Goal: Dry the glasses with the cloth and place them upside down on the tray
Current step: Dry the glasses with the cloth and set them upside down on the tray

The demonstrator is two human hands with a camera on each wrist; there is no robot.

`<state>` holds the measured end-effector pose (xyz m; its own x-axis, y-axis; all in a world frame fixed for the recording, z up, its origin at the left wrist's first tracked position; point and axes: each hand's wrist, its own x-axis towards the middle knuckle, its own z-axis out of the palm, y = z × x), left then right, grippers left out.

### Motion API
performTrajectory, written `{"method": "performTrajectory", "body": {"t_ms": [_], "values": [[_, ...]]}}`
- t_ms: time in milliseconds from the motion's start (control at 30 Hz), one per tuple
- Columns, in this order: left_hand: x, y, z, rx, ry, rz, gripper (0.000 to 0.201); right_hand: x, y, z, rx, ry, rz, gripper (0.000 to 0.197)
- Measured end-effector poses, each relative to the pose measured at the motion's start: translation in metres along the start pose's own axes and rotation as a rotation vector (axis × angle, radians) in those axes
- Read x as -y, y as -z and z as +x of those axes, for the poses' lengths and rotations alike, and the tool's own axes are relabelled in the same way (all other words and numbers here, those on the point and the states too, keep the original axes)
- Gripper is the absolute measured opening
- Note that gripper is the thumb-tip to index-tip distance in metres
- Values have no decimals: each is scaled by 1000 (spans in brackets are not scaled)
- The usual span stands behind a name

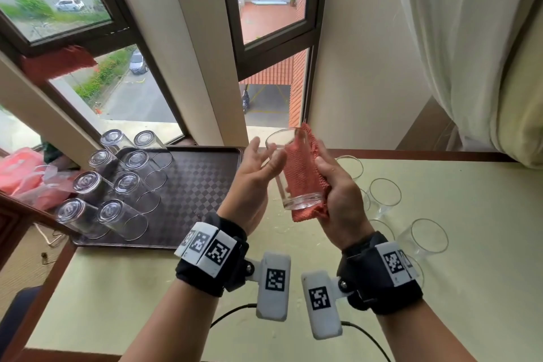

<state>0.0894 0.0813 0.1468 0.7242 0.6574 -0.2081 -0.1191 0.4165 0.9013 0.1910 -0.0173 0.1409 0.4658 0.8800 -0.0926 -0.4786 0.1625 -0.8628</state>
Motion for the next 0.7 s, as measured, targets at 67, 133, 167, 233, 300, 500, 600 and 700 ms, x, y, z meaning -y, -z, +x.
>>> {"method": "performTrajectory", "body": {"t_ms": [67, 133, 167, 233, 300, 500, 600, 700], "values": [[2, -2, 2, -51, -8, -13, 93, -5, 1, 1, -7, 133, -275, 50], [5, -7, 1, -48, 1, 66, 96, -8, 0, 0, 32, 177, -376, 52], [6, -10, 1, -57, 4, 93, 101, -9, 0, 0, 46, 163, -360, 52], [8, -10, 1, -59, 8, 90, 102, -6, -2, -1, 69, 87, -202, 49], [9, -8, 0, -8, 8, 28, 99, -2, -4, -3, 86, -29, -6, 45], [6, 0, -3, -60, -17, 22, 75, -6, 0, 1, -21, 70, -239, 50], [8, -1, 1, -28, -9, 60, 83, -13, -1, 2, 3, 142, -426, 54], [11, -5, 0, -22, -11, 73, 85, -9, -4, 0, 57, 27, -177, 50]]}}
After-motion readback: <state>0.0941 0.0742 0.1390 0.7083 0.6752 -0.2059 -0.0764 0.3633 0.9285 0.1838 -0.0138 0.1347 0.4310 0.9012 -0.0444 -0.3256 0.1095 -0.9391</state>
